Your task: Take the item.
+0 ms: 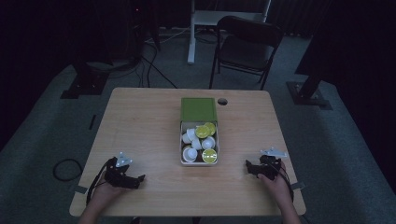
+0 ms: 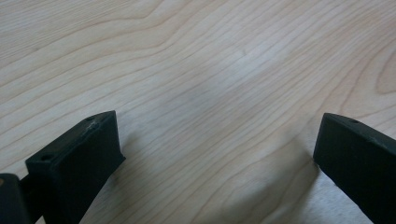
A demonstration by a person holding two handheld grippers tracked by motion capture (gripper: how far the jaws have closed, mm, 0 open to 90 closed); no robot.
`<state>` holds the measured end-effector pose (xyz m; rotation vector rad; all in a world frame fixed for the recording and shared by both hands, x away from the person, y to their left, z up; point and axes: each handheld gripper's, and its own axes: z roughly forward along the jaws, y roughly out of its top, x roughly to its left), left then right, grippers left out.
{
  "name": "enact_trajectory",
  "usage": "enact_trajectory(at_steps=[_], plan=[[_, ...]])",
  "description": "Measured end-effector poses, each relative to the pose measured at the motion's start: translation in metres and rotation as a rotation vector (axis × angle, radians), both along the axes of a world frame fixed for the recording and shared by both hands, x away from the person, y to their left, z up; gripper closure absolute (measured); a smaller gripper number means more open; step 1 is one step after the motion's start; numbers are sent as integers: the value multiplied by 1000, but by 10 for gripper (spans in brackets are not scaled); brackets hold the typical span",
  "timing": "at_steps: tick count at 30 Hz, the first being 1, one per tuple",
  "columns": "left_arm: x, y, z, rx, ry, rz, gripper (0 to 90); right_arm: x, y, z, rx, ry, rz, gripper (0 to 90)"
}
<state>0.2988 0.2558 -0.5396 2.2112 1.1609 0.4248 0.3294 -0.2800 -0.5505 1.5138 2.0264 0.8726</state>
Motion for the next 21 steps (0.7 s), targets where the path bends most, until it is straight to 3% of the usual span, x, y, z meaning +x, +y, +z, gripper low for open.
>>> enact_trajectory(at_steps=[15,16,20,21], plan=[[7,-23,27,-29,-12,-54,9,0,0,0,-1,0,0,111],[7,-27,34,-58,-17,-67,9,0,0,0,0,0,0,111],[9,-33,43,-91,-27,-80,9,0,0,0,0,0,0,111],[10,-38,49,-84,-38,-95,10,0,0,0,-1,0,0,111]])
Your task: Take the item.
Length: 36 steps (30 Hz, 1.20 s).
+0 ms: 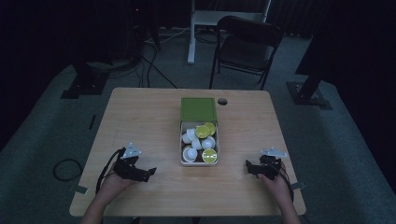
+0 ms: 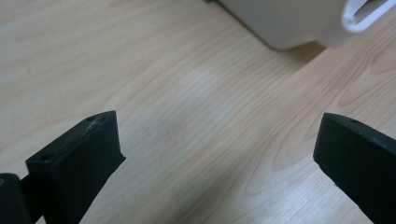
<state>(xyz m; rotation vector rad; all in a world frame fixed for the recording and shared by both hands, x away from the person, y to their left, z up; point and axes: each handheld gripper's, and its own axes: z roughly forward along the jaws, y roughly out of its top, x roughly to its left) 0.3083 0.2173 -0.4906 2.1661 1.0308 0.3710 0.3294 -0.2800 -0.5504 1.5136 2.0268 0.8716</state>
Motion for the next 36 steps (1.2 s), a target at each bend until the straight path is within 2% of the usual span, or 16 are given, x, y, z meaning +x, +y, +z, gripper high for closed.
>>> enact_trajectory(at_steps=[9,19,26,29,36], plan=[[5,-19,22,-33,-28,-53,9,0,0,0,0,-1,1,111],[16,-47,46,-29,-72,-118,10,0,0,0,0,-1,0,111],[21,-60,54,-38,-82,-146,11,0,0,0,0,-1,0,111],[25,-69,58,-18,-86,-162,11,0,0,0,0,-1,0,112],[31,-83,65,-20,-94,-187,11,0,0,0,2,-1,-2,112]])
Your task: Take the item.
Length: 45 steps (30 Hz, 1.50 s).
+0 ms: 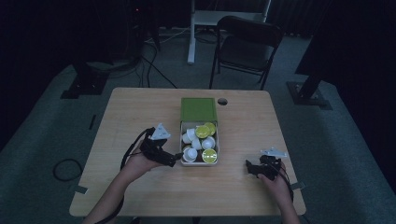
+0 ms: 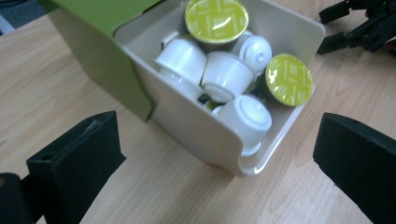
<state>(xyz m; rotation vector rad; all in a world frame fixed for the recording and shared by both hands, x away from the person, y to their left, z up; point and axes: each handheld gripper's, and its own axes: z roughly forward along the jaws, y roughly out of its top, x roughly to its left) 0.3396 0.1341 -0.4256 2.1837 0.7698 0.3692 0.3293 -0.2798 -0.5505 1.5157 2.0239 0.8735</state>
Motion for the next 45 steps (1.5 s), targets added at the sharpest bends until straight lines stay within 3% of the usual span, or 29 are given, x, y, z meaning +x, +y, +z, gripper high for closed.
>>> enact_trajectory(at_steps=[10,20,33,40,45], plan=[[12,-25,6,-16,6,-37,11,0,0,0,-2,-2,2,112],[22,-46,11,-10,3,-41,30,0,0,0,-2,-1,0,112],[38,-71,9,71,26,-19,31,0,0,0,-2,-2,0,112],[48,-83,5,97,63,4,50,0,0,0,-2,-2,-1,112],[53,-90,4,107,64,18,71,0,0,0,-2,-2,-1,112]])
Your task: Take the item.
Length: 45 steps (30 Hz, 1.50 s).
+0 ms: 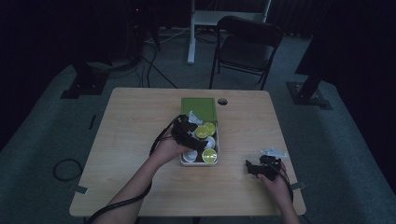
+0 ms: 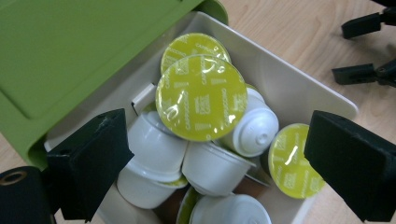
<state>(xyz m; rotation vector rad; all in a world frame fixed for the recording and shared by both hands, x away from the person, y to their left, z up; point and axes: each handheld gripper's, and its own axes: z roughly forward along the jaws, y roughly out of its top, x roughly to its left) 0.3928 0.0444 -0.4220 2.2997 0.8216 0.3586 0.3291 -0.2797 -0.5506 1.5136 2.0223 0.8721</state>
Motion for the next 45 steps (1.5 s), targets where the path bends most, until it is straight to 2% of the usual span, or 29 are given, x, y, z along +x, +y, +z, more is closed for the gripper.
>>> enact_trajectory(at_steps=[2,6,12,15,18,22,25,28,34,39,41,45], plan=[[3,-2,-1,1,5,11,141,0,0,0,1,1,0,112],[9,-6,-5,20,31,26,141,-1,0,0,2,1,3,112],[17,-12,-10,28,73,42,149,-1,0,0,3,2,4,112],[20,-15,-11,27,73,37,160,-1,0,0,3,2,4,112],[21,-15,-9,16,73,37,214,-1,0,0,2,2,4,112],[22,-17,-11,28,60,30,233,-1,0,0,3,2,4,112],[22,-20,-13,51,32,28,303,-1,0,0,3,2,4,112],[22,-21,-13,56,25,30,373,-1,0,0,3,2,4,112],[20,-23,-11,72,0,15,384,-1,0,0,3,2,4,112],[16,-22,-5,59,6,-6,386,-1,0,0,3,2,4,112],[13,-22,-2,68,-1,-11,386,-1,0,0,2,1,5,112],[10,-20,3,70,17,-24,387,-1,0,0,2,1,4,112]])
